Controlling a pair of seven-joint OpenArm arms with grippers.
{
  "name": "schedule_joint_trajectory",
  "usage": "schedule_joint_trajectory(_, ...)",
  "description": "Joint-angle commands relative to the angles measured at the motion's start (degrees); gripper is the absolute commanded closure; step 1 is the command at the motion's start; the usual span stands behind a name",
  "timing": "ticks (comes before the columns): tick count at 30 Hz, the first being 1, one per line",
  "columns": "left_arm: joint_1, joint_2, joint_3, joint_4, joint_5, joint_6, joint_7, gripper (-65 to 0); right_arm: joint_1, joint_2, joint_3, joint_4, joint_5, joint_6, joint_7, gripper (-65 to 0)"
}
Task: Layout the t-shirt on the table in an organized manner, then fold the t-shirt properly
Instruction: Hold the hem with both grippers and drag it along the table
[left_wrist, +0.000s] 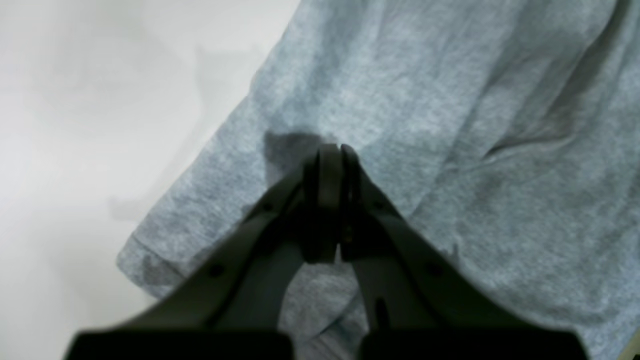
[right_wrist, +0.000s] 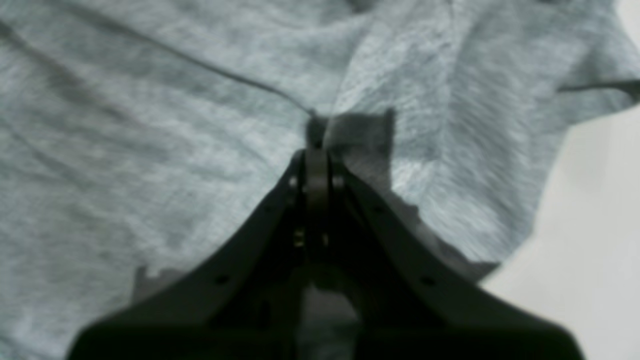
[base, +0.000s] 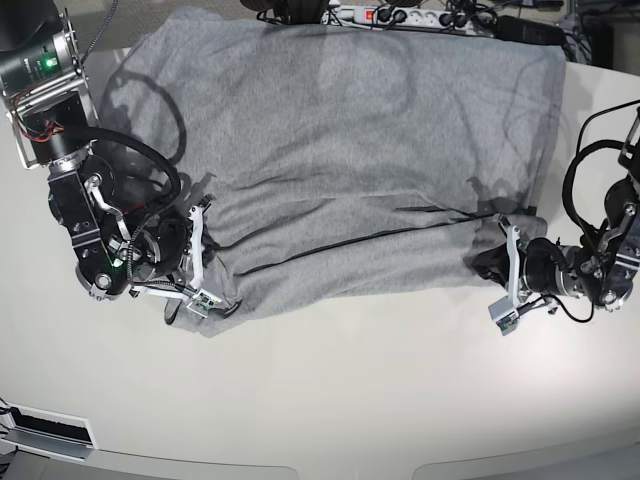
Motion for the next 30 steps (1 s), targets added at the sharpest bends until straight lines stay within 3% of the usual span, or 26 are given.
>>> schedule_joint_trajectory(1, -1.6, -1.0, -0.5, 1.4, -0.8, -0.1, -0.6, 0.0, 1.7, 1.0, 0.4, 1.1, 2.4, 1.6, 0.8, 0.0)
schedule_joint_trajectory(3, -1.6, -1.1, -0.5, 2.5, -0.8, -0.1, -0.5, 0.0, 1.7, 1.8, 0.4, 2.2, 5.8, 4.2, 0.8, 0.0)
schedule_joint_trajectory(8, -1.4, -1.7, -0.5, 4.8, -2.0, -0.1, 1.3, 0.0, 1.5, 3.9, 0.4, 5.9, 10.9, 4.2, 0.3, 0.0)
schedule_joint_trajectory(14, 1.4, -2.7, -0.5, 8.1, -5.4, -0.1, 6.0, 0.0, 0.4, 4.3, 0.4, 6.1, 10.5, 4.2, -2.9, 0.0)
schedule_joint_trajectory(17, 3.0, -2.8, -0.5, 8.3, -4.1, -0.1, 7.4, 0.0, 0.1, 4.3, 0.4, 6.0, 6.0, 4.2, -2.8, 0.0)
schedule_joint_trajectory(20, 4.0, -3.3, -0.5, 8.3, -3.1, -0.1, 6.9, 0.0, 0.1, 4.3, 0.4, 6.0, 1.8, -1.4, -2.8, 0.0)
schedule_joint_trajectory(21, 4.2, -3.5, -0.5, 8.3, -3.1, -0.1, 7.0, 0.0, 0.1, 4.2, 0.4, 6.0, 1.2, -2.9, -2.4, -4.4)
schedule_joint_trajectory(24, 4.3, -4.2, -0.5, 8.3, -3.5, -0.1, 7.0, 0.0, 0.2, 4.3, 0.4, 6.0, 1.1, -4.3, -1.7, -35.1)
schedule_joint_trajectory(25, 4.2, -4.5, -0.5, 8.3, -4.4, -0.1, 7.0, 0.0, 0.3, 4.3, 0.4, 6.0, 1.3, -4.2, -1.7, -41.9)
schedule_joint_trajectory(27, 4.1, -5.5, -0.5, 8.3, -6.5, -0.1, 7.2, -0.9, 0.8, 4.3, 0.4, 6.1, 3.0, -2.6, -2.2, -43.2)
schedule_joint_trajectory(30, 3.8, -7.2, -0.5, 8.4, -8.3, -0.1, 7.3, -8.6, 0.9, 4.8, 0.4, 8.5, 6.2, -1.0, -3.4, -36.5)
